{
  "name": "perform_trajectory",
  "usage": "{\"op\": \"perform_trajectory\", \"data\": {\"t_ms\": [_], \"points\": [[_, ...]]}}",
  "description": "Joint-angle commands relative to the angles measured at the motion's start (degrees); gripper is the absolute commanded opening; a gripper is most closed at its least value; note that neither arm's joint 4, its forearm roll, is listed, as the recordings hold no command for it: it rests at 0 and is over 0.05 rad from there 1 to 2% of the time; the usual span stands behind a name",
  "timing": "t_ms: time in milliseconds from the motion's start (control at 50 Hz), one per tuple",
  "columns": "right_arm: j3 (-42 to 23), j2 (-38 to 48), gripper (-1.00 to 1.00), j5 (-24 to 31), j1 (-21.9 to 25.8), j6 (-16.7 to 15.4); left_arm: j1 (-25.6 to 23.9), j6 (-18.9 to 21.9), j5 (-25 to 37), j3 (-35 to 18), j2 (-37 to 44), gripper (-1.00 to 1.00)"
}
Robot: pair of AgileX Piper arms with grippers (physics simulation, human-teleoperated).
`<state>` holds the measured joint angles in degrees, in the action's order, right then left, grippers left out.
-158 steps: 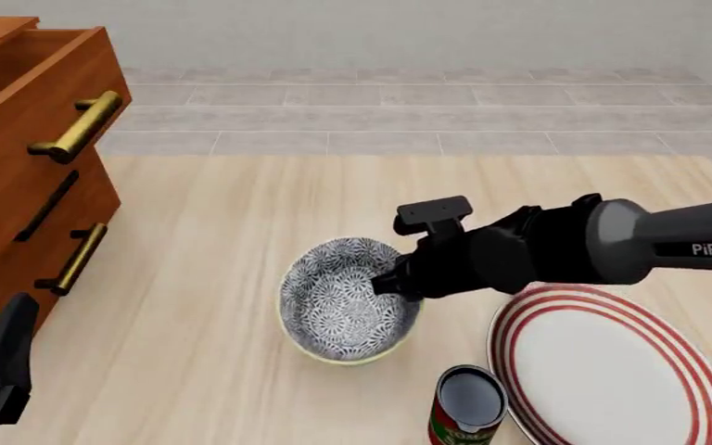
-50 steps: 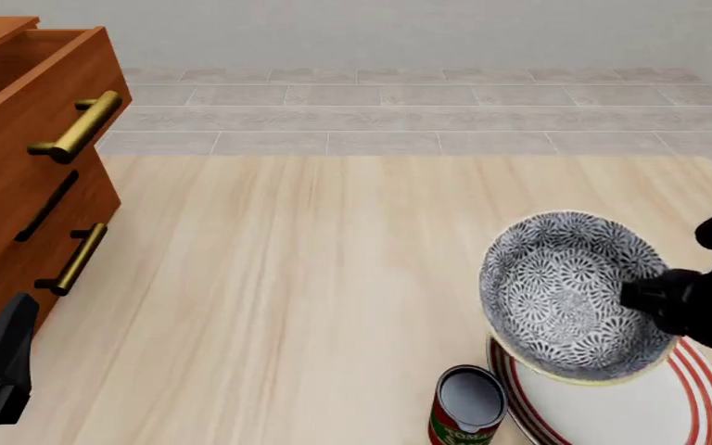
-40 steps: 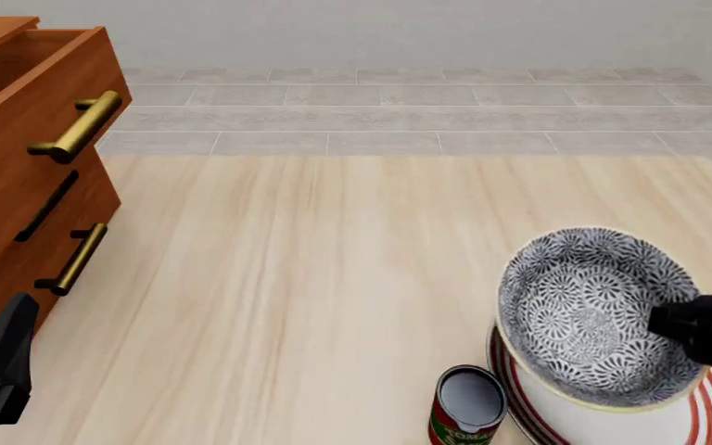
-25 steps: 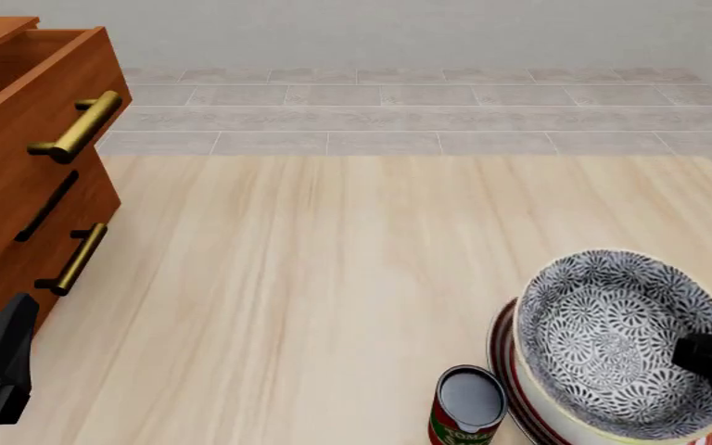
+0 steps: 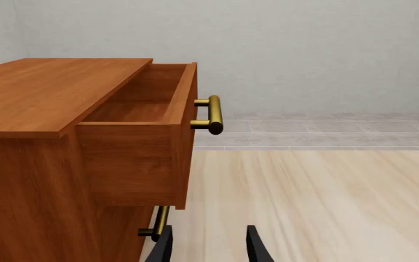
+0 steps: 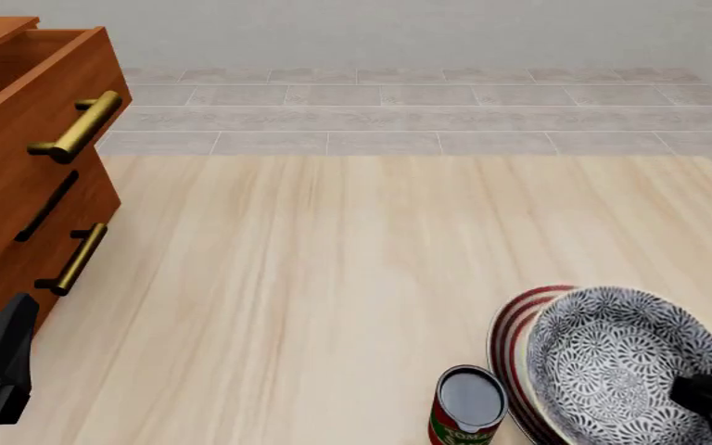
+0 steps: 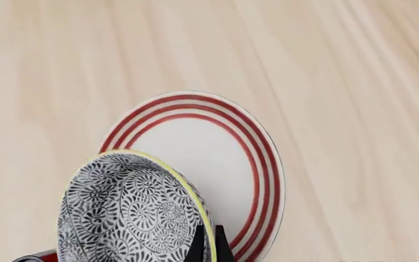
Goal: Put the bowl on the plate.
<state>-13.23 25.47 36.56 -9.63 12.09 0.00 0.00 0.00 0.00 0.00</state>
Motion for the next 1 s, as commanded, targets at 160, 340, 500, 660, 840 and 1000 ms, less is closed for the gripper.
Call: {"op": "perform_trajectory", "data": {"t_ms": [160,340,500,660,840,1000], "points": [[3.74,3.55,-1.00,-6.47,-1.78,0.41,0.00,0.00,0.00,0.00,0.00,1.00],[4.42,3.82,-1.00,-7.22,-1.66,0.63,0.00,0.00,0.00,0.00,0.00,1.00],[5.23,4.64,-1.00,-8.61,-1.71,0.82,0.00,0.00,0.00,0.00,0.00,1.00],[5.79,5.00,-1.00,-9.34,-1.54,0.98,0.00,0.00,0.00,0.00,0.00,1.00],[6.17,4.63,-1.00,-9.19,-1.73,0.76,0.00,0.00,0.00,0.00,0.00,1.00],[5.93,3.99,-1.00,-8.42,-2.15,0.47,0.00,0.00,0.00,0.00,0.00,1.00]]}}
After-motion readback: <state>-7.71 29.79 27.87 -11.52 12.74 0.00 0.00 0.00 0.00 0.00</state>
